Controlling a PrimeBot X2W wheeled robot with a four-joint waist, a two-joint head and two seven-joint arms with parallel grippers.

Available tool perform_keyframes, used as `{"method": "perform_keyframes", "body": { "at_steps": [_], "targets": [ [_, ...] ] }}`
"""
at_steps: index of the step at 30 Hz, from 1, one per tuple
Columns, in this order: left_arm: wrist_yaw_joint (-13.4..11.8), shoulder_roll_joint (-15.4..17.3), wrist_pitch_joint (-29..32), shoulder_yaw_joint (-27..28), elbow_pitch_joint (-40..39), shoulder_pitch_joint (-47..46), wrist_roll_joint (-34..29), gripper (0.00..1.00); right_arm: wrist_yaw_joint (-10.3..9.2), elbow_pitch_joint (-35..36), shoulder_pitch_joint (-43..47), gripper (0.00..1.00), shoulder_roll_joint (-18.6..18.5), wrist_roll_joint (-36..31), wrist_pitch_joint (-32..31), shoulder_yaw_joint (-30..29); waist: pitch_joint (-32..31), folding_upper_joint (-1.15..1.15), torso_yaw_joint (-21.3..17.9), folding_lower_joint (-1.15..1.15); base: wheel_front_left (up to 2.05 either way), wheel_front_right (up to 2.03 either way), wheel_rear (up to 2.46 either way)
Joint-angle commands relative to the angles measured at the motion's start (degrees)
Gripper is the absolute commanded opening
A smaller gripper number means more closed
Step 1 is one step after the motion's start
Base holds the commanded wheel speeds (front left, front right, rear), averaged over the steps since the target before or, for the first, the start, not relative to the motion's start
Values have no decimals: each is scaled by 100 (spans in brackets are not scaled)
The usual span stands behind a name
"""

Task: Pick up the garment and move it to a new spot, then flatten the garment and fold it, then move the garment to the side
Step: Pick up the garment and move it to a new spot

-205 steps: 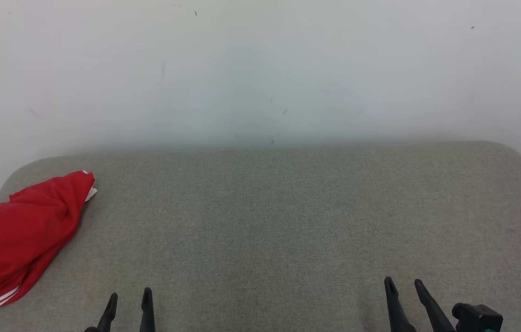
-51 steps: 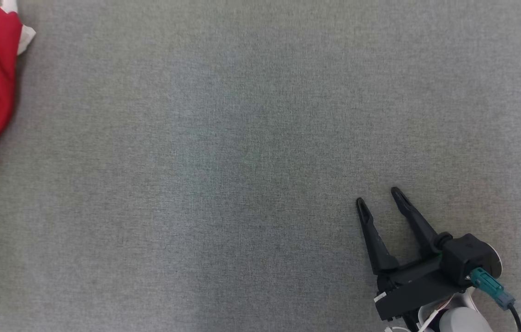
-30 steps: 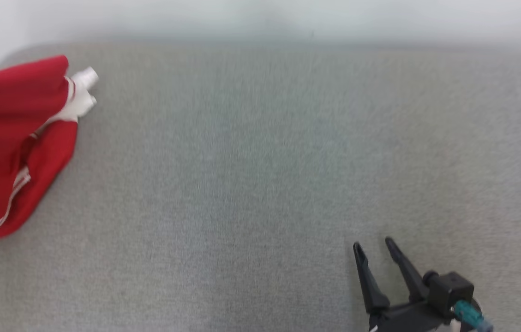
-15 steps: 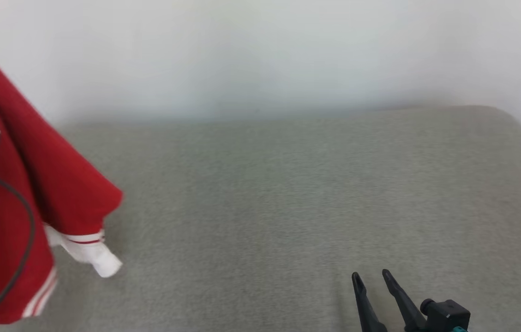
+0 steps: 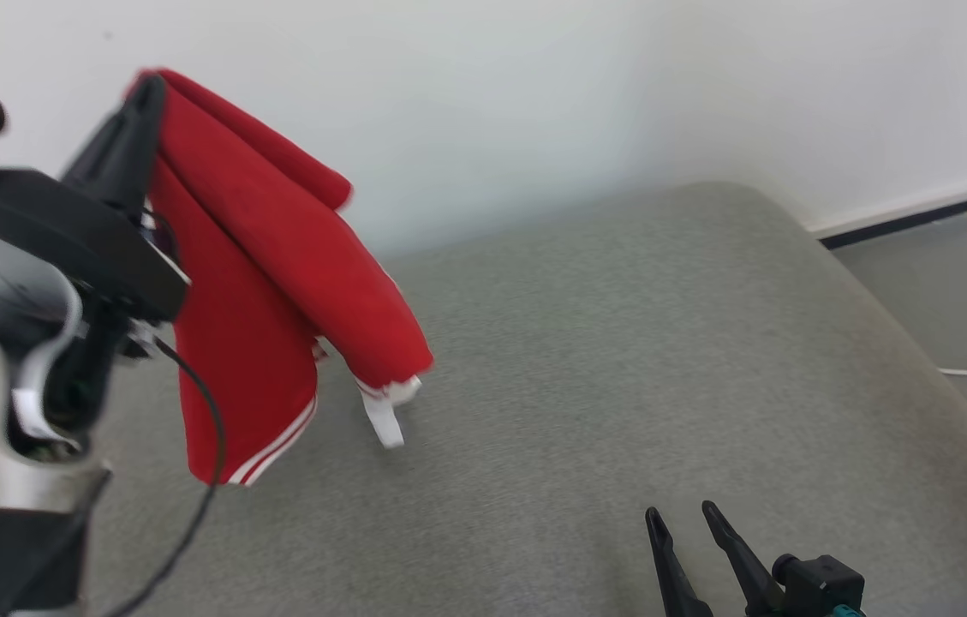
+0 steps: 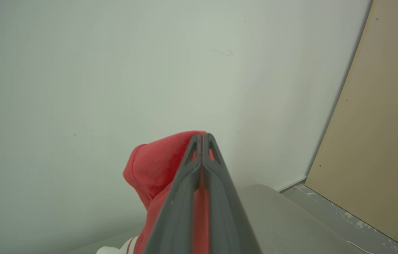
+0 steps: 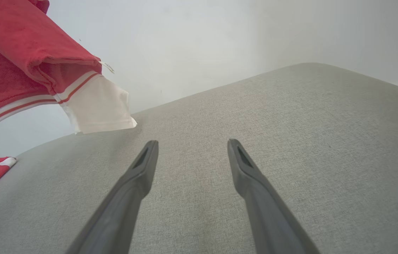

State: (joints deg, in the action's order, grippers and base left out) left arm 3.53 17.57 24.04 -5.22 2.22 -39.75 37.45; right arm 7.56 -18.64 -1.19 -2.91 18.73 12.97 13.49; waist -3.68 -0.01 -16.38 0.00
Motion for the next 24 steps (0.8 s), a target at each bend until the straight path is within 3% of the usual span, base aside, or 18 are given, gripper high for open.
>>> {"method": "perform_keyframes", "body": {
  "at_steps": [1,10,22,24],
  "targets": [
    [11,-90,-97,-54,32,171,-45,0,-14,30,16,100,1,-16,-28,-19,-38,1,-405,0,0,0,0],
    [32,-869,-1070,-531,929,1249,-155,0,-14,132,85,100,3,-68,-132,11,118,1,-703,0,0,0,0],
    [161,-1428,-2329,-1338,2731,1804,-250,3,-14,247,132,100,2,-121,-278,74,206,1,-616,0,0,0,0],
    [174,-1446,-2548,-1480,2920,1766,-290,100,-14,259,158,100,1,-123,-303,61,195,1,-549,0,0,0,0]
  ]
}}
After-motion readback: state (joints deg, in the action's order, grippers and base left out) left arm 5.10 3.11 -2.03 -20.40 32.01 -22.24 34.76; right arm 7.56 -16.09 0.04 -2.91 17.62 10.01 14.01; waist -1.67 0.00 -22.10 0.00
